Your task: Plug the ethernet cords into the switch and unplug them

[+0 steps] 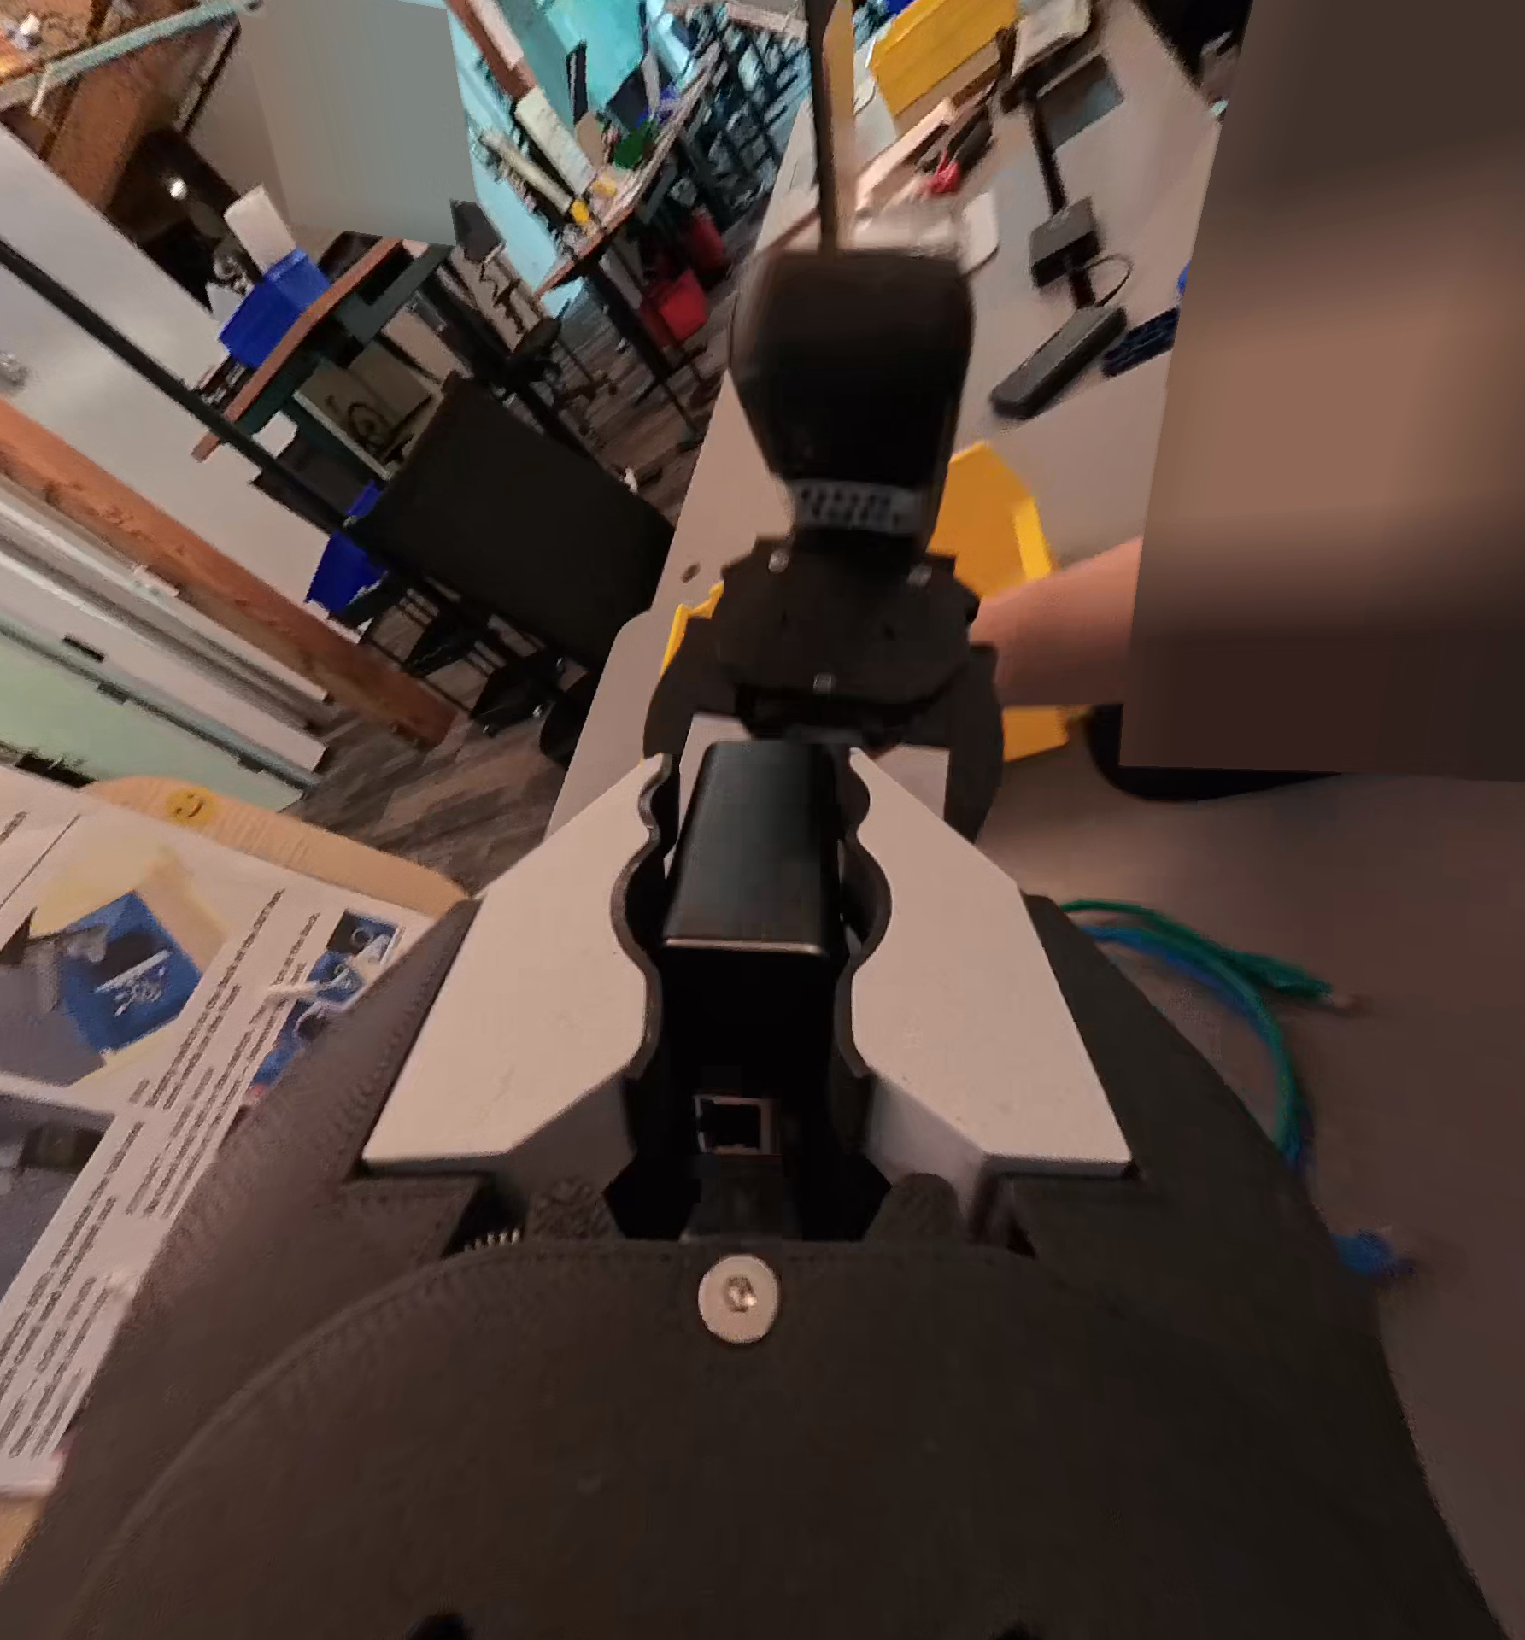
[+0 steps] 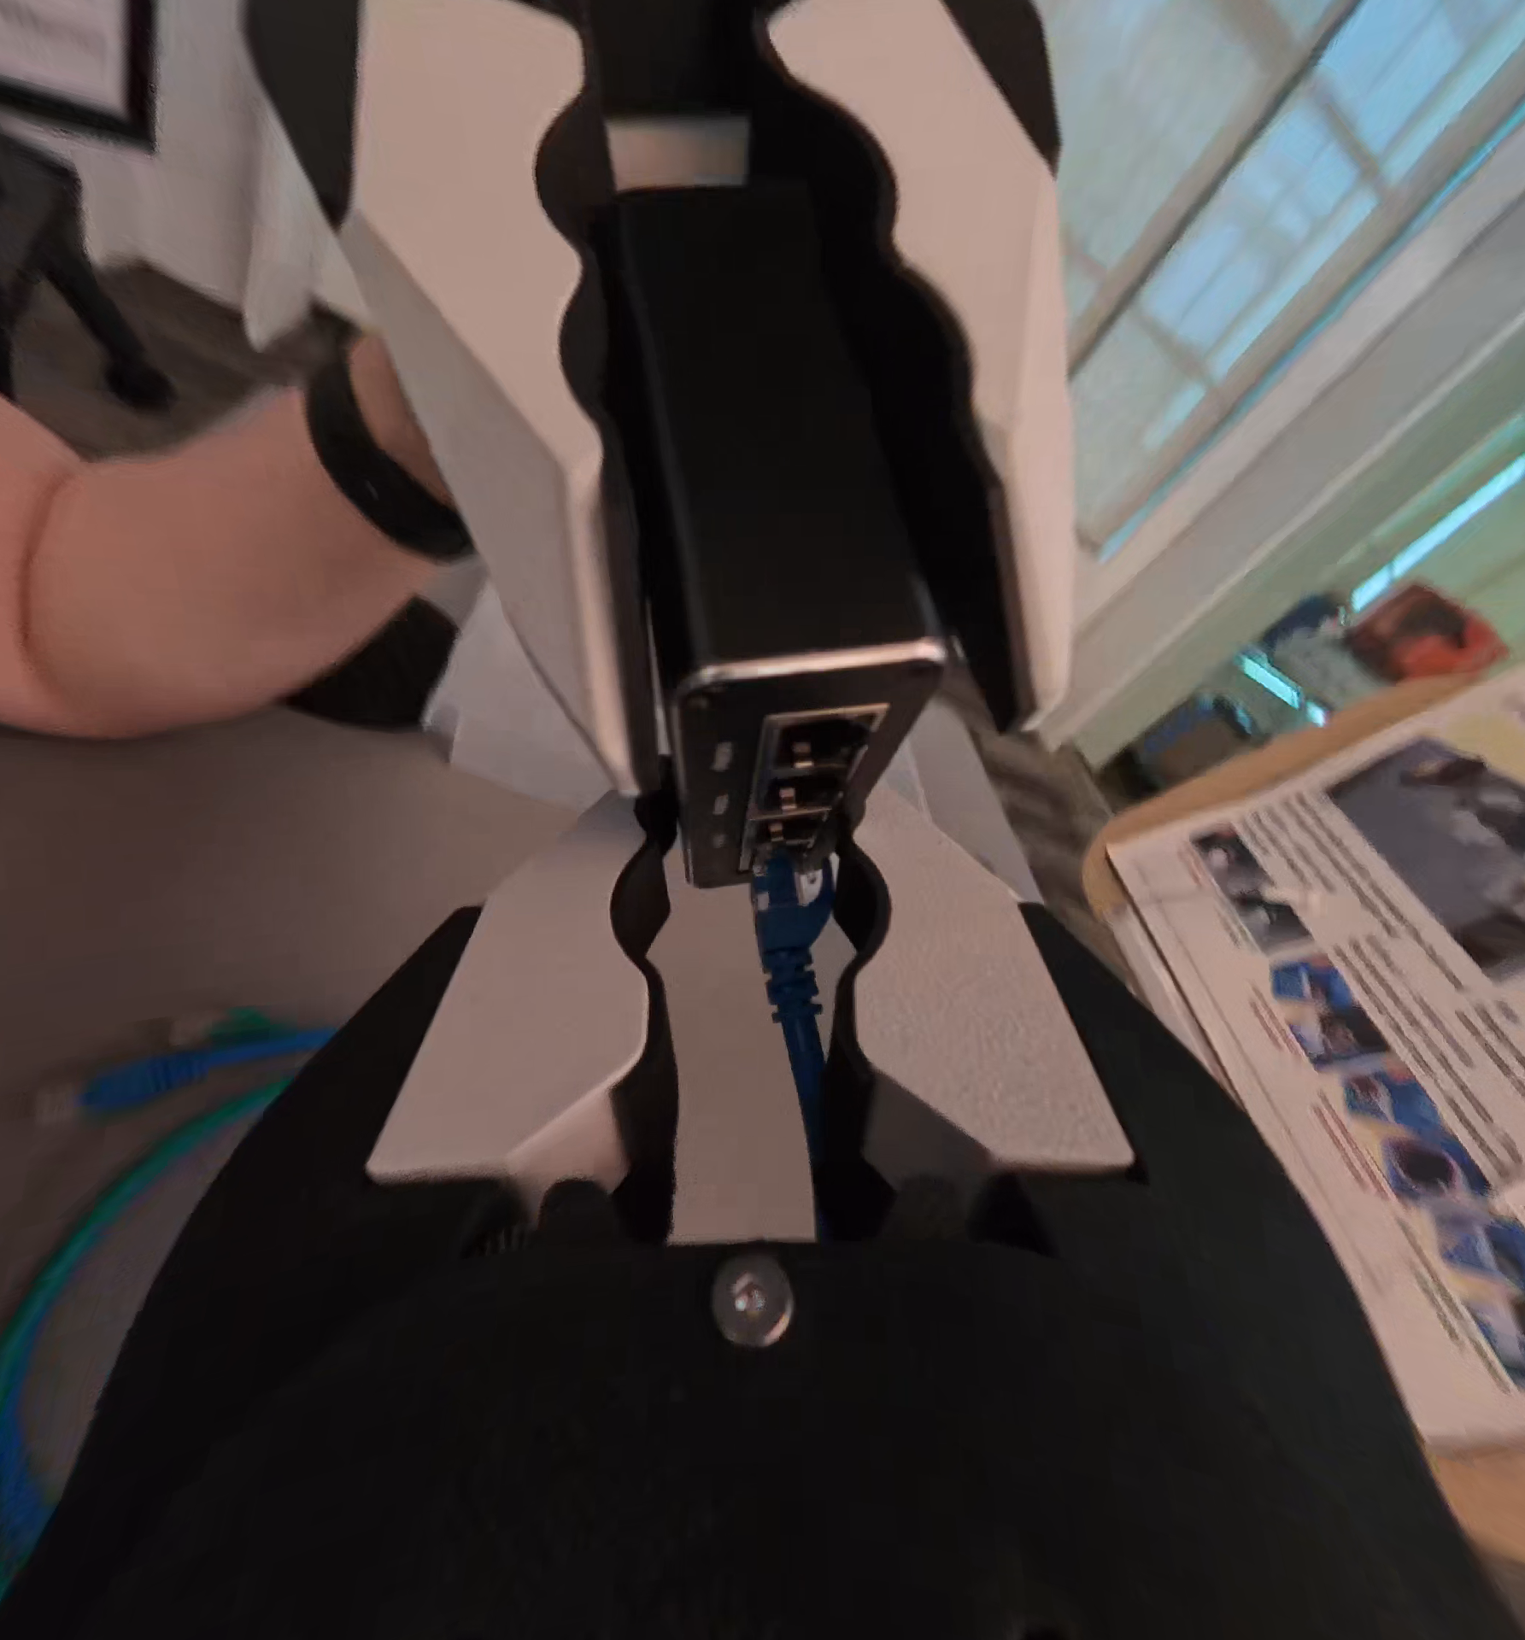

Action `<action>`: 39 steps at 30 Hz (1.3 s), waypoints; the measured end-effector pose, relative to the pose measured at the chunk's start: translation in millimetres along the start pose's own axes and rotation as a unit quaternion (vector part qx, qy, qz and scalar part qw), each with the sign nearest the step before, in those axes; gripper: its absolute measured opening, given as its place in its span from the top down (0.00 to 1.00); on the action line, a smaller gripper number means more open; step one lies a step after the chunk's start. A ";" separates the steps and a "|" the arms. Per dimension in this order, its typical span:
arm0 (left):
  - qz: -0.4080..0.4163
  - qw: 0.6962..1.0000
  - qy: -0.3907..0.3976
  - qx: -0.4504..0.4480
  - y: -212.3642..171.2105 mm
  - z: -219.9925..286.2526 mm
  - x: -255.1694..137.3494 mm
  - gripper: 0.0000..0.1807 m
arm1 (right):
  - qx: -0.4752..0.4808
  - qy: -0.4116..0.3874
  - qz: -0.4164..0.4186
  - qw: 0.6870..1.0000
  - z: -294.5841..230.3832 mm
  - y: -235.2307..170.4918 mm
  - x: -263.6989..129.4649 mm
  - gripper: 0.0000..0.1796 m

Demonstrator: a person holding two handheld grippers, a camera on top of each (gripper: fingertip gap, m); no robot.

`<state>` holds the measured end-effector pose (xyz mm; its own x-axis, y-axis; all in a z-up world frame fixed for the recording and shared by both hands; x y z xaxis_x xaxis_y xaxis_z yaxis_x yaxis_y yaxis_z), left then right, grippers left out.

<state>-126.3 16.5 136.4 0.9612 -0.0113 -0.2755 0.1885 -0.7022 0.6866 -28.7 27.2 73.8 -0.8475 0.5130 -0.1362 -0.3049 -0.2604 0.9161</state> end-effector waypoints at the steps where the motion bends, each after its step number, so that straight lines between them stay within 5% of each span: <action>1: -0.018 1.000 0.012 0.003 -4.4 -0.4 0.4 0.80 | -0.013 -0.022 -0.040 0.999 3.0 -0.9 -1.9 0.82; 7: -0.178 0.976 0.090 0.090 -25.9 2.8 11.8 0.70 | -0.163 -0.168 -0.200 0.951 7.7 5.4 -14.1 0.82; 11: -0.243 0.951 0.116 0.151 -30.5 8.2 27.9 0.76 | -0.287 -0.261 -0.303 0.871 7.1 7.6 -18.6 0.82; 15: -0.248 0.944 0.127 0.177 -34.6 9.5 38.8 0.78 | -0.341 -0.297 -0.343 0.823 7.0 8.3 -18.6 0.82; 21: -0.254 0.935 0.150 0.199 -37.4 6.3 40.9 0.79 | -0.372 -0.313 -0.350 0.801 9.2 7.8 -18.2 0.81; 28: -0.219 0.933 0.177 0.225 -26.0 3.1 29.5 0.81 | -0.390 -0.291 -0.255 0.835 4.9 24.1 -36.7 0.74; 32: -0.176 0.941 0.185 0.221 -14.3 3.1 20.5 0.81 | -0.320 -0.248 -0.141 0.903 3.6 45.1 -73.4 0.71; 36: -0.172 0.936 0.196 0.236 -9.3 4.2 17.1 0.81 | -0.255 -0.174 -0.017 0.951 -4.9 64.0 -110.8 0.82; 39: -0.169 0.935 0.193 0.245 -5.5 7.4 20.0 0.81 | -0.268 -0.159 -0.021 0.950 -12.8 68.5 -118.9 0.85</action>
<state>-109.6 14.9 122.1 0.8818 0.4622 -0.0936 0.4715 -0.8617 0.1875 45.5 -62.1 148.0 -0.6821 0.7306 0.0309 -0.5845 -0.5702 0.5773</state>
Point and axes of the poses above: each gripper's, where its closed fingertips meet, x out along the fingers, y out of its top, z = x × y across the jaws, the point moved 9 cm from there along -x, back along the fingers, and after that the axes turned 9 degrees about x, right-handed, at the moved point
